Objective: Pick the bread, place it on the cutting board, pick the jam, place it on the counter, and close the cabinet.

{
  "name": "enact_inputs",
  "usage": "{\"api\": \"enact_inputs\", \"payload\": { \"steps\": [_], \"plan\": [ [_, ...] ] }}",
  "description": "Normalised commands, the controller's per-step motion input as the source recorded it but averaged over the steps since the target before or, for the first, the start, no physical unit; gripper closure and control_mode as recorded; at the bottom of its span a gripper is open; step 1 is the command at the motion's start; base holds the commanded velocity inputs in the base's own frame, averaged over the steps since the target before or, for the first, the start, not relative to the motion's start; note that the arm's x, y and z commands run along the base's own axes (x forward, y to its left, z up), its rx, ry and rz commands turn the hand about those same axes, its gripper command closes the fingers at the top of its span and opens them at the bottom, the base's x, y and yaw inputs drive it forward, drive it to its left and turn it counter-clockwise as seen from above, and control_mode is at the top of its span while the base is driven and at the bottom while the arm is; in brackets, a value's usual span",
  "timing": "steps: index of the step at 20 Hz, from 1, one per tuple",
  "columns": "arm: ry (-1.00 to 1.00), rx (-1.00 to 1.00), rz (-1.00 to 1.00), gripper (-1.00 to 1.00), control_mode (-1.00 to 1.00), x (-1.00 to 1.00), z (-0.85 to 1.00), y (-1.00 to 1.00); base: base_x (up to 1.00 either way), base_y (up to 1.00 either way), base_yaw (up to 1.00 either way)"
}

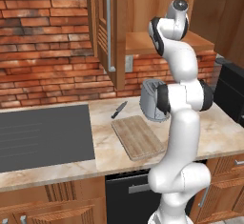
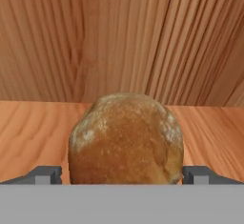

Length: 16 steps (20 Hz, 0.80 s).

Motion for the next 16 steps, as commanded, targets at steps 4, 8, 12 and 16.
{"api": "enact_inputs", "payload": {
  "steps": [4, 8, 12, 16],
  "plan": [
    [0.0, 0.0, 0.0, -1.0, -1.0, 0.16, 0.0, -0.04, 0.0, 0.0, 0.0],
    [0.0, 0.0, 0.0, -1.0, -1.0, 0.13, 0.0, 0.0, 0.0, 0.0, 0.0],
    [0.0, 0.0, 0.0, 1.0, -1.0, 0.04, -0.01, 0.0, 0.0, 0.0, 0.0],
    [0.0, 0.0, 0.0, 1.0, -1.0, 0.0, -0.01, 0.0, 0.0, 0.0, 0.0]
  ]
}}
